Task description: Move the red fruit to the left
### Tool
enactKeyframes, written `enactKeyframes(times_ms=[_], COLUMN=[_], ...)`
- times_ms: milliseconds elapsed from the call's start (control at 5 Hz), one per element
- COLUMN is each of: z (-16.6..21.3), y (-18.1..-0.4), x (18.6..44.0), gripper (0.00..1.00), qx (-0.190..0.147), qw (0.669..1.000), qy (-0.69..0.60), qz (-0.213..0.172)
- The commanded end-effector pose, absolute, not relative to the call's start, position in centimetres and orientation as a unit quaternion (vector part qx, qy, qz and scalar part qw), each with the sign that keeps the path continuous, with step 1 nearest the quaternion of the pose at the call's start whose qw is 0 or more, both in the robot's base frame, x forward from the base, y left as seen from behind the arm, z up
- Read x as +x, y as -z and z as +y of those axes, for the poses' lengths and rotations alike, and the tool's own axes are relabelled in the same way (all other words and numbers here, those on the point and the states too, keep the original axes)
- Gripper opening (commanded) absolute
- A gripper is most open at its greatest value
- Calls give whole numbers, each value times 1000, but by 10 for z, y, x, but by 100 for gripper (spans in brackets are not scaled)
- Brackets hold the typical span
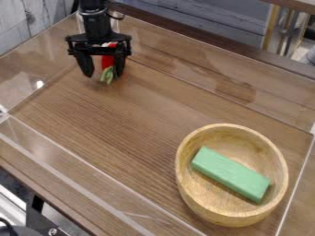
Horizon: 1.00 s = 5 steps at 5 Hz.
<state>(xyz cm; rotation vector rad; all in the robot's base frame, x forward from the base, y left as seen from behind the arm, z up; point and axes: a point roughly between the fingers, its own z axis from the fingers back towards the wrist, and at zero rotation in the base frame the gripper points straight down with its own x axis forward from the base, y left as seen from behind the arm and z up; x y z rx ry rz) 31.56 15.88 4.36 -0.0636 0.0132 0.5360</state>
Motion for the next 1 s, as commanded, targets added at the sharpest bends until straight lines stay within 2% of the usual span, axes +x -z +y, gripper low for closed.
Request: enactKeyframes(times_ms=[0,200,600,800], z=[156,145,128,125], y=[-83,-94,-98,-104], x=[320,316,320,325], gripper=[100,100,100,100], qx=[-36,-48,-64,-71], qw=[956,949,926,932], qy=[-290,-310,-370,-354], qz=[-33,-29,-29,-25])
